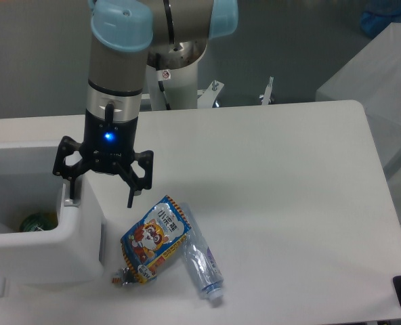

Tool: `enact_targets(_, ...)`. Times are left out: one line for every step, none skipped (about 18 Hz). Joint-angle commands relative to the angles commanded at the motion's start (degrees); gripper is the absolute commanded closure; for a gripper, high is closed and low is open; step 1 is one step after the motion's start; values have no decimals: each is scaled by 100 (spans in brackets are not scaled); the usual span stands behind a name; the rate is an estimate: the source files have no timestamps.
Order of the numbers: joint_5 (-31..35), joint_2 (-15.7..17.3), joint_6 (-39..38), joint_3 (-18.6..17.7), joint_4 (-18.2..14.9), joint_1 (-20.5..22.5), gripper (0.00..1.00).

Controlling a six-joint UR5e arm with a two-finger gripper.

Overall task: Open the trash can
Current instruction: 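Raise the gripper up away from the opened trash can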

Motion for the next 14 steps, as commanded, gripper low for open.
enact_targets(0, 0, 0, 17, 0, 0, 0)
enact_targets(0, 0, 9, 61, 0, 9, 0)
enact_targets(0, 0, 35, 105, 0, 9, 0)
enact_targets(9, 0, 61, 184, 0, 9, 0)
enact_targets(9, -9, 70, 280, 0, 9, 0)
enact_targets(17, -17, 70, 377, -9, 9, 0)
enact_targets(35, -18, 70, 465, -9, 44, 0)
enact_targets(53, -9, 96, 536, -9, 87, 0)
enact_targets(122, 0, 114, 606, -17, 184, 0)
enact_targets(193, 17, 114, 650, -18, 332, 0)
enact_targets(263, 44, 132, 703, -35, 482, 0)
enact_targets(385, 53, 175, 755, -61, 544, 0)
enact_targets(578, 44, 254, 756, -88, 580, 0)
enact_targets(789, 53, 420, 730, -97, 632, 0)
